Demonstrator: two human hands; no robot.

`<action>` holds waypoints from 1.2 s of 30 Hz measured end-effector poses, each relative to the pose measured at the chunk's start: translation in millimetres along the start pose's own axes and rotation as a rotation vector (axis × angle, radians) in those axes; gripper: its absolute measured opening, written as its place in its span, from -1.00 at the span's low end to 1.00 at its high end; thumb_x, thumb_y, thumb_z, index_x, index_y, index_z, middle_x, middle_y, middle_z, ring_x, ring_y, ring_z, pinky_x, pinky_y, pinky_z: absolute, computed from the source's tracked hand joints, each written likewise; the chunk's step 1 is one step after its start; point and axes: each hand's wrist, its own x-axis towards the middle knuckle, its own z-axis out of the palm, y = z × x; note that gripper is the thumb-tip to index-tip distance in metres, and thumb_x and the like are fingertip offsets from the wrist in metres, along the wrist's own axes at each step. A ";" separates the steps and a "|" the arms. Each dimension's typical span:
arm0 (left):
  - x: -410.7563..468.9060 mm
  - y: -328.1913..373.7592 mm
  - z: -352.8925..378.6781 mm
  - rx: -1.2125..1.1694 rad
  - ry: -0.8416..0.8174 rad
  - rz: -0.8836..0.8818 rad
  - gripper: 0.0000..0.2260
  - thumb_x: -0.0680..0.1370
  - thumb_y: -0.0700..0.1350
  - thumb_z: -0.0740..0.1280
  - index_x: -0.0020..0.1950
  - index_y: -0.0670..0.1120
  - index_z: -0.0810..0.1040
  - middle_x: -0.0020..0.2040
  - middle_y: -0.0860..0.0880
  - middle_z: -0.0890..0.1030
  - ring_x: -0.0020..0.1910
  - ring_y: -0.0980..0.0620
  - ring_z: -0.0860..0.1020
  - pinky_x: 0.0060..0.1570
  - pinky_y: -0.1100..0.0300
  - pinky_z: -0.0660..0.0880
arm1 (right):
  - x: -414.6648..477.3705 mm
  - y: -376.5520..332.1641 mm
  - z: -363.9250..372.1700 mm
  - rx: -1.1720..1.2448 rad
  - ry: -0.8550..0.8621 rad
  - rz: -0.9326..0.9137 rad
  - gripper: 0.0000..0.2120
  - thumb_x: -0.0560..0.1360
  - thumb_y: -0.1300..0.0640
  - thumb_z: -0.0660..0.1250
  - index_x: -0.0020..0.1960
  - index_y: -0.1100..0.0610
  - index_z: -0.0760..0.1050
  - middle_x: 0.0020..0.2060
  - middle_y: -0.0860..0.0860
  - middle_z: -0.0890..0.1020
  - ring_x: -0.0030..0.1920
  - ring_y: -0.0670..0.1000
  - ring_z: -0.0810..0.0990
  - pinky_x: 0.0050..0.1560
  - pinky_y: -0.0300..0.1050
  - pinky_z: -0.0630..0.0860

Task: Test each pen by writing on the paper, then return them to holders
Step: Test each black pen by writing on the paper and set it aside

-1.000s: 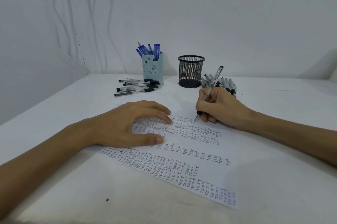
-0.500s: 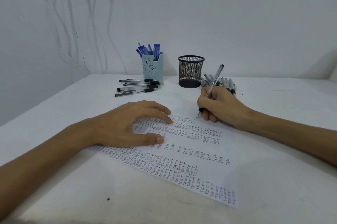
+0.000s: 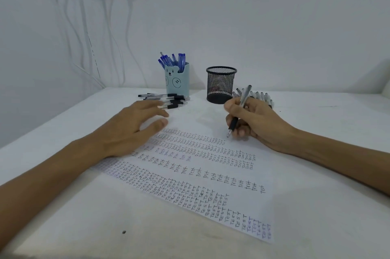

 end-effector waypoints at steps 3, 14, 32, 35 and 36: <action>-0.2 -12.3 -0.7 0.031 -0.008 -0.076 -0.35 0.53 0.48 -0.02 0.42 0.20 0.52 0.58 0.15 0.34 0.59 0.17 0.21 0.54 0.08 0.19 | 1.9 -3.6 0.2 0.116 0.028 0.107 -0.64 0.67 -0.09 0.20 0.05 0.21 0.50 -0.29 0.20 0.63 -0.46 0.10 0.59 -0.47 -0.18 0.54; 2.6 -26.3 2.3 0.063 -0.029 -0.165 -0.35 0.48 0.46 0.06 0.33 0.07 0.55 0.42 0.06 0.46 0.37 0.01 0.44 0.39 0.05 0.36 | 15.0 -22.3 -16.2 -0.242 0.170 -0.066 -0.54 0.62 -0.16 0.27 0.08 0.24 0.65 -0.34 0.25 0.61 -0.52 -0.02 0.45 -0.45 -0.17 0.32; 2.5 -4.1 -0.2 0.018 0.259 -0.110 -0.80 0.53 -0.37 0.45 -0.04 -0.08 0.75 -0.16 0.05 0.68 -0.26 0.46 0.54 -0.22 0.50 0.37 | 87.9 -3.3 -97.2 -1.226 0.365 0.102 -0.44 0.61 -0.17 0.28 -0.38 0.18 0.25 -0.44 0.10 0.40 -0.29 0.16 0.48 -0.33 -0.07 0.33; 0.8 1.2 -1.9 0.002 0.283 -0.123 -0.79 0.52 -0.38 0.46 -0.06 -0.08 0.74 -0.22 0.14 0.64 -0.29 0.51 0.51 -0.23 0.47 0.34 | 89.1 -3.4 -97.4 -1.232 0.376 0.110 -0.44 0.61 -0.21 0.23 -0.30 0.25 0.45 -0.36 0.14 0.51 -0.11 0.24 0.61 -0.20 -0.04 0.46; 0.5 2.0 -2.3 -0.003 0.305 -0.121 -0.79 0.51 -0.38 0.46 -0.06 -0.07 0.74 -0.22 0.14 0.65 -0.28 0.48 0.52 -0.23 0.47 0.36 | 88.5 -4.7 -96.4 -1.243 0.400 0.097 -0.47 0.62 -0.19 0.21 -0.21 0.26 0.54 -0.29 0.16 0.56 -0.06 0.25 0.62 -0.17 -0.05 0.45</action>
